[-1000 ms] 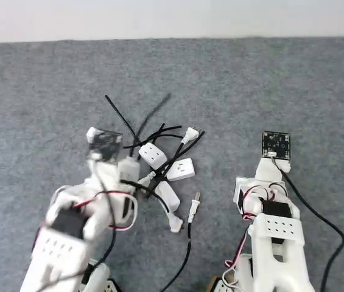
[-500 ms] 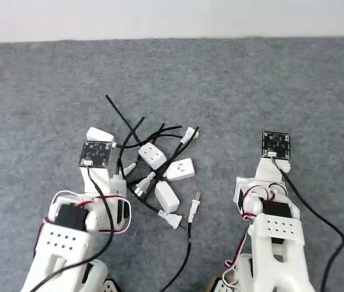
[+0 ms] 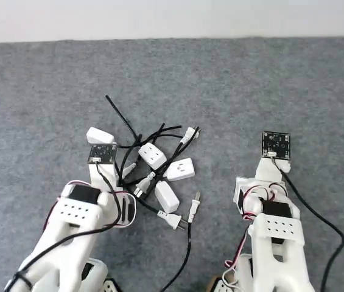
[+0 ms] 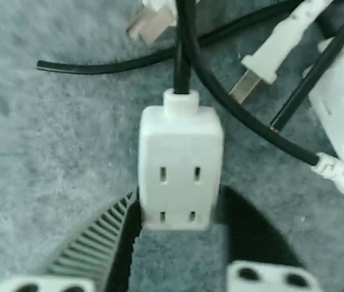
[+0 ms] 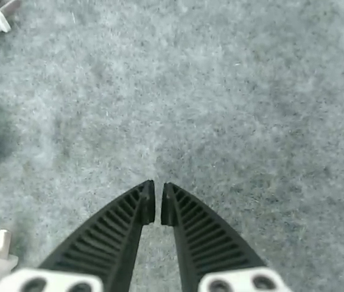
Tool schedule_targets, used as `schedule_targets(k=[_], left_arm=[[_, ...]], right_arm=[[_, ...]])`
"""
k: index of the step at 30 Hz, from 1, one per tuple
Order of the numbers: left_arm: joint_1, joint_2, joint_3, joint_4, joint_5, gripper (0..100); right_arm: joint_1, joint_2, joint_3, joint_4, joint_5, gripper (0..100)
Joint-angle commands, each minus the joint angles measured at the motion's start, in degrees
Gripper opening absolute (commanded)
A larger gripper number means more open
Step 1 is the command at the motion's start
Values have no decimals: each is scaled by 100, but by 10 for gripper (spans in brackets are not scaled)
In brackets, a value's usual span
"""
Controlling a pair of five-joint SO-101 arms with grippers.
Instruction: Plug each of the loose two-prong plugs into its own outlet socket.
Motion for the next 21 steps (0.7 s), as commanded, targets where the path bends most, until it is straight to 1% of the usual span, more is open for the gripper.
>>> schedule_targets(k=[1,3,7,9,11,12,13,15,19,21], left_arm=[[9,123,-295,-176,9,325],[-18,123,-321,-167,0,325],[-44,114,-382,-158,0,324],[-79,114,-523,26,-26,324],[-132,105,-699,264,-316,324],[-185,44,-734,334,-484,324],[-220,-88,-743,369,-607,324],[-308,-519,-620,387,-686,323],[-545,-2040,-119,396,-695,323],[-862,-2945,189,369,-695,325]], right_arm=[[-66,22,-26,-92,-53,36],[-171,22,-26,-66,141,36],[-602,-66,-88,268,1090,32],[-857,-224,-149,514,1099,32],[-1147,-497,-158,796,1099,34],[-1244,-655,-149,919,1240,35],[-1297,-804,-123,936,1538,35],[-1473,-1112,-97,936,2084,32],[-2448,-1525,-105,1024,2163,36],[-2932,-1578,-114,1191,2163,37]])
